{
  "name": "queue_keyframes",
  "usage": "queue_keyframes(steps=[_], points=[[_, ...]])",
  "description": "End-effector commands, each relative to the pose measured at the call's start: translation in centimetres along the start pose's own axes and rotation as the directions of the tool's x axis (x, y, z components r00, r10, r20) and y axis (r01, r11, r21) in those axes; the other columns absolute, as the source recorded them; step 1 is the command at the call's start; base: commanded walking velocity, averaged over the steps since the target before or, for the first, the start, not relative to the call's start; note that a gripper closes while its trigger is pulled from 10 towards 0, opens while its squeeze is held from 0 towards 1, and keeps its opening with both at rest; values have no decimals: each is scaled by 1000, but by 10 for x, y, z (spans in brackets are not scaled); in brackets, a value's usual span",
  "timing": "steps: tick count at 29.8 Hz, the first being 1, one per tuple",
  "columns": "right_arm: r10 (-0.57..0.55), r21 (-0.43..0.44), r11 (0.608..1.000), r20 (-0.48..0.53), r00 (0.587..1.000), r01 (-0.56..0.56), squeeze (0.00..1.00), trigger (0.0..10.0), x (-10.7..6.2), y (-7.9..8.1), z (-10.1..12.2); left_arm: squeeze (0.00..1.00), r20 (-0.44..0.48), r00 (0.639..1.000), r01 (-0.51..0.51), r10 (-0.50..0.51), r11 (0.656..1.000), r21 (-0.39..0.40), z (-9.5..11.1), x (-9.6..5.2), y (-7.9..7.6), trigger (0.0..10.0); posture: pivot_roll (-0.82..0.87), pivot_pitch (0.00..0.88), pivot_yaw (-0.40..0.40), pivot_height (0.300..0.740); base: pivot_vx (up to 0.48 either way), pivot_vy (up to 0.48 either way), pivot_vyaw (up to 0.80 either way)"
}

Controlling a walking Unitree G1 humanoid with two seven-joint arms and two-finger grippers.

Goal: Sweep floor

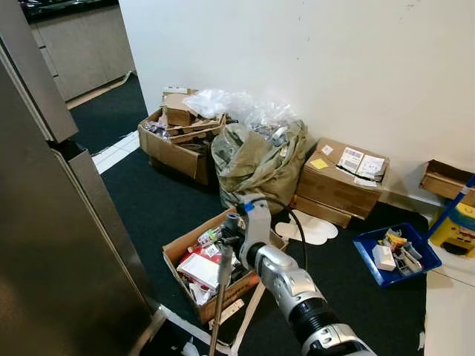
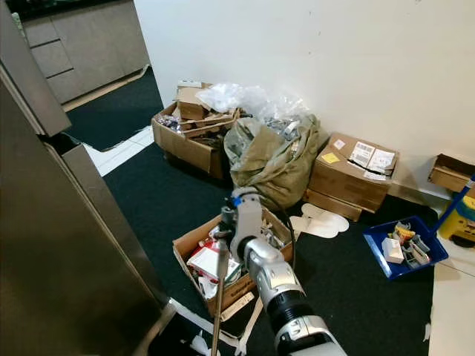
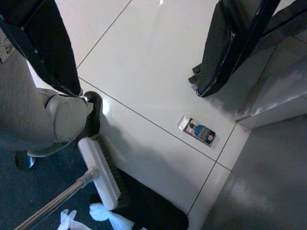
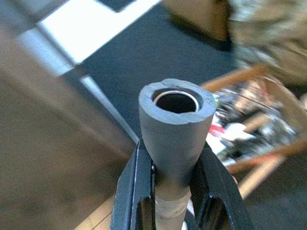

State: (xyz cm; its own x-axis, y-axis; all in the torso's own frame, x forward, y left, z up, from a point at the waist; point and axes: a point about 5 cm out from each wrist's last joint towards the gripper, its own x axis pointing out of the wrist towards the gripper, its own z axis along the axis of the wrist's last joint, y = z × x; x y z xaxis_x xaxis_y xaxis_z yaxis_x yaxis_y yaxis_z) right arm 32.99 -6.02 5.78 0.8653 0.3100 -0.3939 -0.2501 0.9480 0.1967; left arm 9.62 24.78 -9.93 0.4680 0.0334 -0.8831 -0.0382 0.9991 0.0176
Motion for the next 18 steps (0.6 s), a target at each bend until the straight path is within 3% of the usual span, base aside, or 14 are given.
queue_keyframes(steps=[1,3,6,8,11,14,18], points=[[8,7,1000,27,1000,-8,0,10000,6,25,9,0,-9,1000,0,0,1000,-1,-4,-1,1,10000,6,94,27,740,0,0,0],[-44,3,999,24,999,44,0,10000,6,19,9,0,-11,1000,-1,1,1000,2,-5,-2,2,10000,9,99,28,740,0,0,0],[-125,87,989,64,990,119,0,10000,6,5,15,0,-21,1000,-5,5,1000,11,-7,-3,3,10000,9,109,35,740,0,0,0],[-153,138,981,118,981,136,0,10000,6,1,22,0,-24,1000,-6,6,1000,17,-8,-3,4,10000,10,113,39,740,0,0,0],[-162,148,979,131,978,143,0,10000,6,-1,23,0,-25,1000,-5,6,1000,18,-8,-3,4,10000,10,113,39,740,0,0,0],[-61,278,960,185,981,7,0,10000,8,7,34,0,-24,1000,-3,4,1000,22,-8,-4,5,10000,16,119,43,740,0,0,0],[16,332,937,265,964,-107,0,10000,9,18,49,0,-23,1000,-2,3,1000,24,-9,-4,6,10000,28,134,40,740,0,0,0]])
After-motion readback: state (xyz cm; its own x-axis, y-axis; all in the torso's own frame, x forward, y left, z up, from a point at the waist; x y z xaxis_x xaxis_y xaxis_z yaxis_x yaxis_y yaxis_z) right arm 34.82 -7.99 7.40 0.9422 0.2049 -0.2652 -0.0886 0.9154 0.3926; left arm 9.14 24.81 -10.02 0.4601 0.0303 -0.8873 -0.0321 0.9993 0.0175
